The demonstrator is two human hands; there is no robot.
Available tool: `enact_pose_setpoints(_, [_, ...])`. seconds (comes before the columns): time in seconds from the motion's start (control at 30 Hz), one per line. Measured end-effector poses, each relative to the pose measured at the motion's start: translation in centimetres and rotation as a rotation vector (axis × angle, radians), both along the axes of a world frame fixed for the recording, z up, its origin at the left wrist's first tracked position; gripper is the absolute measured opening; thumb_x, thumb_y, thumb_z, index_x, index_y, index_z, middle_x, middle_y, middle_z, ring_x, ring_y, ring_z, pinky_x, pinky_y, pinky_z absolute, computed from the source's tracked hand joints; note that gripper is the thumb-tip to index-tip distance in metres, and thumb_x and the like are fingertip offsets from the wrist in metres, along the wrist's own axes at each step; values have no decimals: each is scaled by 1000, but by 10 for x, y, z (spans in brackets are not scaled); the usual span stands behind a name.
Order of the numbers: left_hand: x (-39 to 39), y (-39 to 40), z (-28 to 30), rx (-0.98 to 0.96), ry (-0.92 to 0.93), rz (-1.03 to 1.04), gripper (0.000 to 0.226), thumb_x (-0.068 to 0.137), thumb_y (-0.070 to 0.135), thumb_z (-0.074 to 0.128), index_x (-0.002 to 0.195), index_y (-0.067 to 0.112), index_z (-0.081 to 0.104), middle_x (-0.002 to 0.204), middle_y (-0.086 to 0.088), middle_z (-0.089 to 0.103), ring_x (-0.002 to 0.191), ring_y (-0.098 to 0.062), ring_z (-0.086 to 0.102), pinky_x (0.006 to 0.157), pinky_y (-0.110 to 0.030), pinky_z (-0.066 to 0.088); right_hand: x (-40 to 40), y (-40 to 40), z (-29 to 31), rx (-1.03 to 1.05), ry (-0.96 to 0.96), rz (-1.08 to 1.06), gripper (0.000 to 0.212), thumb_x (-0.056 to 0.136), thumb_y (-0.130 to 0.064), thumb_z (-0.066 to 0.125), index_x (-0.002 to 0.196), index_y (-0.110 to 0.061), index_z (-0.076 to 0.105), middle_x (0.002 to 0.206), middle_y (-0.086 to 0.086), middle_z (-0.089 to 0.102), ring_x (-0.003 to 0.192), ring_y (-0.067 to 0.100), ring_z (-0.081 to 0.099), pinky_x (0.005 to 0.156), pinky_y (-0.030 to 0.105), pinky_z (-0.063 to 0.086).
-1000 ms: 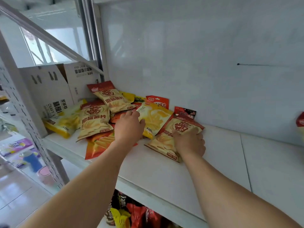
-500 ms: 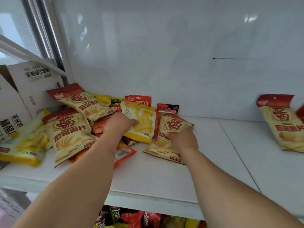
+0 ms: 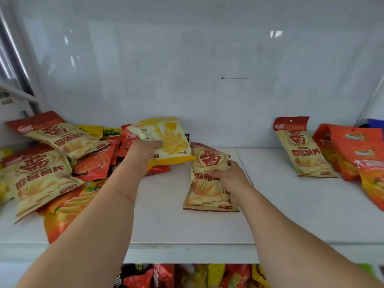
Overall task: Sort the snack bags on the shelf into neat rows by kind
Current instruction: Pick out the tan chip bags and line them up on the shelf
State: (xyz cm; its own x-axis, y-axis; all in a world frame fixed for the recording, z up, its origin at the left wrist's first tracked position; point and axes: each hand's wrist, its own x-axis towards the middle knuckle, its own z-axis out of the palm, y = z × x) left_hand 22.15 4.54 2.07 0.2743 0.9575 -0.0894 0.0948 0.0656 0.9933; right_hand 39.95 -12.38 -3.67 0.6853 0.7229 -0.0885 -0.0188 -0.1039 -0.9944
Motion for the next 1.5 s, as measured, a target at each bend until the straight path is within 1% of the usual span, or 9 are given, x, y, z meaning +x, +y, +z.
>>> enact_pose_setpoints(0.13, [42, -41, -5, -34, -98, -23, 21, 75, 23, 85, 90, 17, 70, 99, -8, 76, 93, -29, 73, 91, -50, 57, 41, -53, 9, 11, -59, -33, 51, 74, -21, 85, 114, -18, 54, 106, 0, 70, 94, 21, 71, 85, 44, 59])
enact_pose_setpoints(0.23, [77, -70, -15, -62, -157, -17, 23, 83, 34, 79, 98, 20, 69, 105, -6, 75, 96, -29, 73, 89, -53, 58, 78, -92, 10, -6, -26, -66, 48, 70, -30, 85, 110, -16, 63, 102, 4, 74, 88, 26, 73, 81, 49, 60])
enact_pose_setpoints(0.4, [137, -119, -23, -100, -234, -31, 33, 81, 38, 76, 110, 23, 69, 108, -4, 75, 92, -27, 74, 85, -49, 60, 137, -158, 16, 21, 54, -77, 33, 76, -17, 83, 107, -16, 71, 96, 5, 77, 88, 28, 74, 83, 50, 59])
enact_pose_setpoints(0.53, [175, -152, -22, -92, -245, -65, 9, 91, 23, 70, 100, 22, 67, 102, -5, 75, 90, -26, 73, 84, -43, 60, 175, -196, 18, 73, 63, -82, 33, 77, -11, 82, 107, -17, 71, 99, 4, 77, 89, 25, 74, 82, 48, 59])
enact_pose_setpoints(0.63, [198, -163, -23, -116, -268, -98, 20, 92, 20, 69, 113, 20, 67, 104, -5, 75, 89, -26, 74, 78, -39, 60, 200, -212, 21, 91, 65, -112, 27, 77, -13, 82, 102, -20, 71, 95, 3, 78, 86, 24, 75, 79, 46, 60])
enact_pose_setpoints(0.77, [219, -164, -23, -124, -300, -131, 25, 91, 16, 70, 115, 18, 66, 105, -8, 76, 92, -28, 74, 78, -40, 61, 226, -219, 26, 90, 38, -164, 22, 82, -22, 79, 102, -24, 70, 92, 0, 77, 81, 20, 73, 69, 36, 59])
enact_pose_setpoints(0.93, [247, -153, -21, -150, -310, -173, 30, 90, 18, 72, 119, 20, 65, 107, -7, 76, 93, -28, 75, 73, -38, 61, 247, -211, 28, 55, -14, -196, 16, 83, -31, 78, 95, -24, 70, 85, -3, 77, 81, 21, 74, 82, 44, 59])
enact_pose_setpoints(1.2, [294, -136, -15, -134, -350, -173, 33, 93, 17, 69, 125, 15, 63, 111, -8, 75, 96, -28, 74, 69, -36, 60, 278, -180, 30, 61, -69, -164, 26, 83, -28, 78, 104, -16, 68, 91, -1, 77, 81, 16, 74, 72, 33, 59])
enact_pose_setpoints(1.5, [290, -134, -20, -106, -332, -100, 29, 90, 16, 69, 119, 13, 66, 107, -11, 76, 94, -31, 74, 80, -42, 61, 293, -159, 2, -91, -432, -224, 31, 82, -39, 77, 102, -18, 65, 96, -5, 71, 89, 17, 67, 81, 35, 53])
